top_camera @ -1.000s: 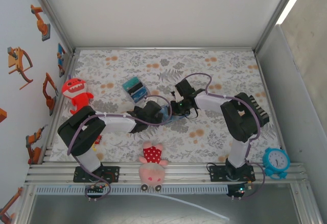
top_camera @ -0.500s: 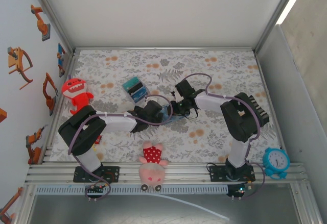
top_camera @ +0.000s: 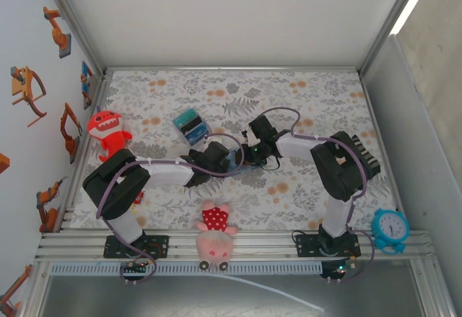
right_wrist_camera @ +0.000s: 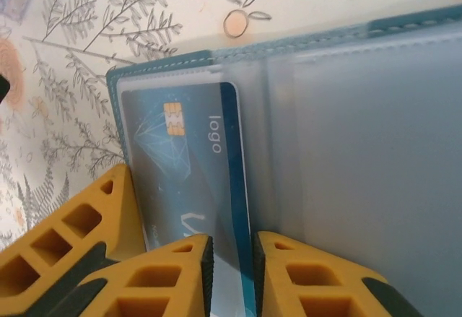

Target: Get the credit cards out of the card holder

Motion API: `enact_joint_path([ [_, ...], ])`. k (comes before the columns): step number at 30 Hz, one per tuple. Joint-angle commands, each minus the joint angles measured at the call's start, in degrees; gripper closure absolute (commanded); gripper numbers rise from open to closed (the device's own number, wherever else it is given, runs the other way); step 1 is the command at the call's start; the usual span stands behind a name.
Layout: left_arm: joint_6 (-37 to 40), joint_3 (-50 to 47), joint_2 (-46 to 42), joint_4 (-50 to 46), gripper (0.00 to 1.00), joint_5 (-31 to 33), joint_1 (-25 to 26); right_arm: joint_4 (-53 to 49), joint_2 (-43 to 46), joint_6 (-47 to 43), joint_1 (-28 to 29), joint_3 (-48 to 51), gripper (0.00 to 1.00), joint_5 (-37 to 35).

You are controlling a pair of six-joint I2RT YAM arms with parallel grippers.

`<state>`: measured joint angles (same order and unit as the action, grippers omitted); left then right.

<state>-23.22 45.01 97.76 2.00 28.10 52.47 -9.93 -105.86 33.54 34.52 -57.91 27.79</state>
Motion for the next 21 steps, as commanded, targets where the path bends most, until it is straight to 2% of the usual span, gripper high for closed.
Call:
enact_joint_path([
  [1,-0.94,0.69,1.04,-3.38,0.03,-0.06,0.26,3.31,0.14,1.65,0.15,1.48,0.81,5.21],
  [7,-1.1,0.91,1.15,-4.19,0.03,0.14,0.24,7.87,2.35,3.68,-1.36,4.17,0.87,8.29],
  [16,-1.16,1.53,1.03,-5.56,0.03,0.72,0.2,24.53,1.46,12.21,-4.35,9.87,0.88,16.5],
  [21,-1.03,1.83,1.03,-6.17,0.03,1.07,0.26,25.56,0.83,12.7,-4.89,10.53,0.9,16.53],
])
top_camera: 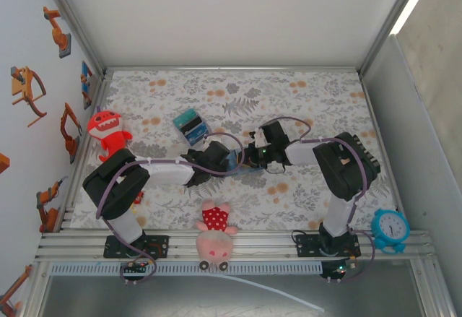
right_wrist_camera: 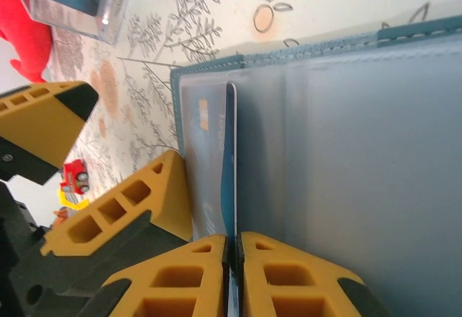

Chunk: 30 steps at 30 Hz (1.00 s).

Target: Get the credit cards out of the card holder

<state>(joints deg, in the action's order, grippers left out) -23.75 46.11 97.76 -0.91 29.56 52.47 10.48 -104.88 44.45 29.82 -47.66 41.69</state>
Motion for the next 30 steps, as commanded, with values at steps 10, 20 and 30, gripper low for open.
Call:
enact_joint_path([
  [10,-0.5,1.0,1.34,-4.26,0.03,0.42,0.22,5.48,0.75,1.78,-2.44,2.12,0.97,1.73],
  [20,-0.05,1.09,1.13,-4.96,0.03,1.94,0.09,-0.4,1.13,-2.48,-3.58,0.7,0.97,0.15],
  [30,2.18,2.82,-0.74,-2.76,0.03,2.13,-0.74,-5.08,0.73,-6.05,-3.72,-1.35,0.97,1.37],
])
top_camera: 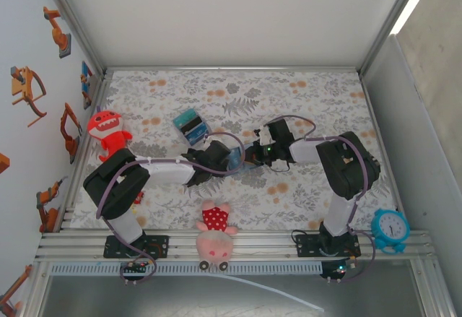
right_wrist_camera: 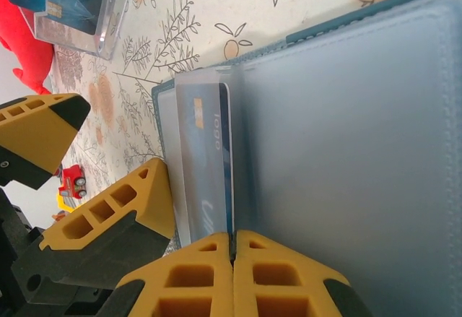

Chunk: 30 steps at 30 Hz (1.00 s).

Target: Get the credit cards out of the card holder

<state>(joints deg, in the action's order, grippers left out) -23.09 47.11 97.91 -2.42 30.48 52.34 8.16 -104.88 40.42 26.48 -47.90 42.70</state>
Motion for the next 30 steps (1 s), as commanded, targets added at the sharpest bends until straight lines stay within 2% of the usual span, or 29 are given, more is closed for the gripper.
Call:
enact_joint_path([
  [1,1.79,2.18,-1.28,-0.84,0.03,1.19,-0.66,-2.8,0.74,-2.02,-0.35,-1.1,0.97,0.43],
  [11,3.26,6.0,-1.75,1.87,0.03,-1.4,-1.35,-2.54,1.53,-1.84,-0.33,-0.88,0.97,0.61],
  [22,3.85,8.73,3.89,-2.62,0.03,-3.77,-1.8,-1.26,1.44,-1.19,-0.38,-0.53,0.97,1.09],
  [27,4.41,9.55,5.66,-3.86,0.03,-4.05,-1.71,0.13,1.08,-0.23,-0.38,-0.28,0.94,1.76],
  [30,4.71,9.95,6.33,-4.78,0.03,-3.79,-1.63,1.29,0.83,0.53,-0.38,0.13,0.89,2.11],
])
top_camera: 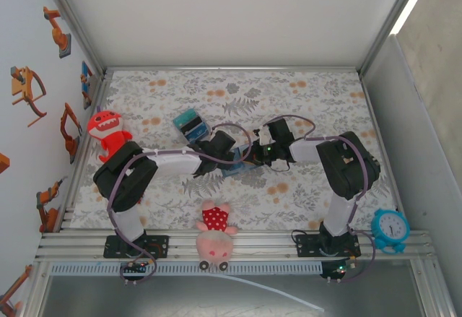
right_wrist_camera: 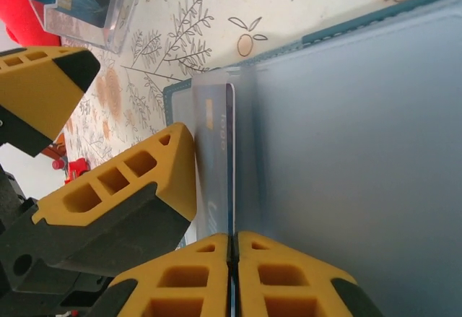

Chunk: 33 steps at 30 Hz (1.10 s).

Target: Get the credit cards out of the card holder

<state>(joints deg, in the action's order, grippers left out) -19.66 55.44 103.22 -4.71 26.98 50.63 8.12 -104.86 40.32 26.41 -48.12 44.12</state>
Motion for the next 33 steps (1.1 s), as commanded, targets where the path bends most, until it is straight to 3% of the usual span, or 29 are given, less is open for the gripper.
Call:
enact_joint_path([
  [1,1.42,1.75,1.12,-2.8,0.03,-0.08,0.08,2.0,0.76,0.9,-0.31,0.53,0.88,0.86],
  [11,1.58,1.1,0.85,-5.13,0.03,1.01,0.36,13.74,-1.42,7.88,-0.39,2.41,0.83,4.47],
  [16,1.69,1.23,1.02,-5.28,0.03,1.05,0.43,14.38,-2.56,8.15,-0.38,2.02,0.82,4.4],
  [24,1.64,1.07,0.47,-6.16,0.03,1.84,0.43,14.91,-2.56,8.11,-1.09,3.05,0.94,3.74],
  [33,1.38,0.85,1.18,-7.07,0.03,2.59,0.43,15.88,-1.49,8.15,-3.01,4.34,0.94,4.29],
])
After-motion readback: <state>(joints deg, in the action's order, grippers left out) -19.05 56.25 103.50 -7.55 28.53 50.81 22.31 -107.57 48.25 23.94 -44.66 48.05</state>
